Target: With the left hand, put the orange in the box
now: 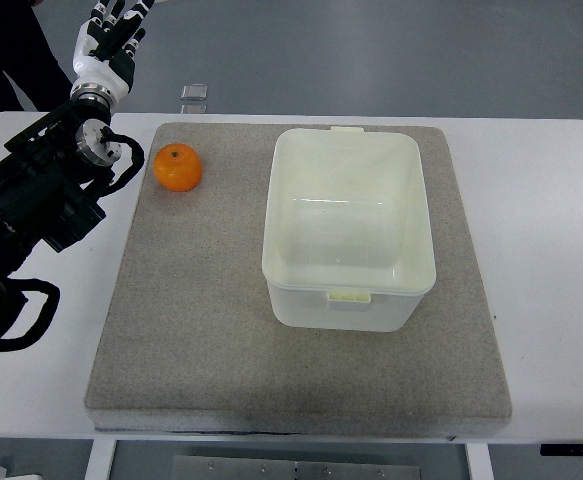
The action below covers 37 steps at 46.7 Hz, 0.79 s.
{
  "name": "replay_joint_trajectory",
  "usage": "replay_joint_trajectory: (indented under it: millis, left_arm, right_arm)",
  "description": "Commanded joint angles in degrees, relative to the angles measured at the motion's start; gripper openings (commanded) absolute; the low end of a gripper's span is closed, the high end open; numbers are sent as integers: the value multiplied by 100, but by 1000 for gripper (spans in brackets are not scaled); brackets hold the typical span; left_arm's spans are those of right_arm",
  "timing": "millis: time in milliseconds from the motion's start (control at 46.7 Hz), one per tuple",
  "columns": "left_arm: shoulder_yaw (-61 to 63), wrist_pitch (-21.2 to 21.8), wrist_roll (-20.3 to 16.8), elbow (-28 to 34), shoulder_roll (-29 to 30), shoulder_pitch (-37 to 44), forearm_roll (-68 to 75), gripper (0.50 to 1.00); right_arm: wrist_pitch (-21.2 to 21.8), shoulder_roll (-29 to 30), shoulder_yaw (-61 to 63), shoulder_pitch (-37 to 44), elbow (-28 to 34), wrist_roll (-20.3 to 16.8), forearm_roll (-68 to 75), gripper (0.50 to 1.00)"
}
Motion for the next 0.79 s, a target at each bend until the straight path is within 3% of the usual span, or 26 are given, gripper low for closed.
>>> replay_joint_trajectory:
  millis: [0, 128, 770]
  left_arm:
    - [3, 17, -15, 6, -48, -5, -1, 986]
    - [3, 281, -15, 6, -118, -5, -1, 986]
    - [12, 149, 20, -126, -110, -40, -1, 992]
  right_arm:
    - [0, 0, 0, 0, 0, 5, 0, 944]
    - [0, 0, 0, 0, 0, 5, 0, 944]
    - [0, 0, 0, 0, 0, 5, 0, 944]
